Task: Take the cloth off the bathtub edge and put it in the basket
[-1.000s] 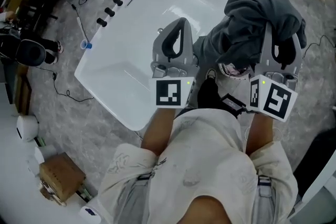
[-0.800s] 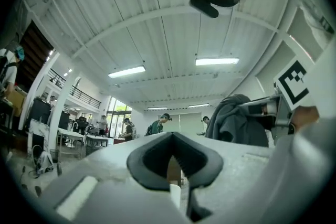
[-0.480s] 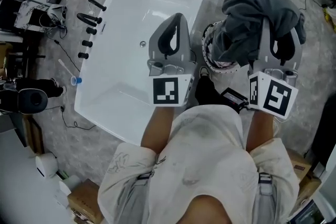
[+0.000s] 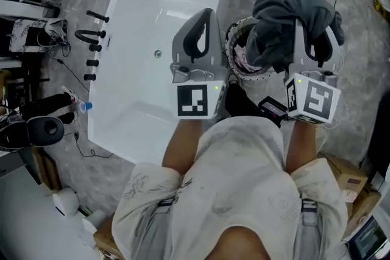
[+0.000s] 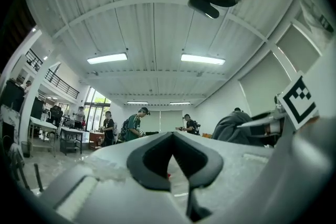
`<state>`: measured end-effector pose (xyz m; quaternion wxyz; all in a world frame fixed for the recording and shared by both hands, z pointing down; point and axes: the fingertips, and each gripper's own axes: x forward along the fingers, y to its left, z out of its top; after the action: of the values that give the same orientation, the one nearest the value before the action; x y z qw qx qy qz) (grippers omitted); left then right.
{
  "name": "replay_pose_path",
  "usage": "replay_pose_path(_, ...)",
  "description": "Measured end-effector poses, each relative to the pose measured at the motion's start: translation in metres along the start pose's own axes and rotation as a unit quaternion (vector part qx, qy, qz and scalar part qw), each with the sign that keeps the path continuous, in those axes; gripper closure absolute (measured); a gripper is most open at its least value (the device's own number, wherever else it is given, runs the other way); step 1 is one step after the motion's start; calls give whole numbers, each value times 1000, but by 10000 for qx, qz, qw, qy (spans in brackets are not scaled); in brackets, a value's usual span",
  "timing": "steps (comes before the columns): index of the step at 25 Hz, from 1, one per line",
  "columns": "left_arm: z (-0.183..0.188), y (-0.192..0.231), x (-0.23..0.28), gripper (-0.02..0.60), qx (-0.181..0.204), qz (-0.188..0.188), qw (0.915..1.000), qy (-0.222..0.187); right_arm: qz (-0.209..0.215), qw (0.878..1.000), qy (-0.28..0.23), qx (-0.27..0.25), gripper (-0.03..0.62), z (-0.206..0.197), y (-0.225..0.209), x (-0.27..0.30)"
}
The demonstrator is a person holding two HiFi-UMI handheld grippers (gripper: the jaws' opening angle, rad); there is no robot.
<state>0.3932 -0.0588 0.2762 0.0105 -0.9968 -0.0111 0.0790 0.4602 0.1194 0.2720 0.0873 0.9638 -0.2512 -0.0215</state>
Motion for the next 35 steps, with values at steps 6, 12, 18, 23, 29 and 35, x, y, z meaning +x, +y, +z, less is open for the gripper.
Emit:
replay_pose_path(6, -17, -18, 18, 581, -29, -265, 9996, 20, 34, 9990, 399, 179, 453, -45, -3, 7)
replay_pose_path(12, -27, -30, 37, 581, -67, -506, 9987, 59, 90, 9962, 819, 294, 453, -85, 0, 19)
replay_pose_path(18, -40, -39, 50, 581, -169, -655, 9977, 67, 220, 9887, 1444, 345, 451, -149, 8, 26)
replay_pose_path(23, -47, -40, 57, 581, -233, -647, 9976, 115, 297, 9761, 2093, 505, 451, -213, 17, 31)
replay_pose_path(29, -58, -33, 59, 581, -237, -628, 9975, 223, 456, 9538, 2936, 455, 453, -284, 40, 36)
replay_pose_path(35, -61, -29, 64, 581, -290, -568, 9976, 264, 539, 9302, 3581, 594, 453, -336, 47, 38)
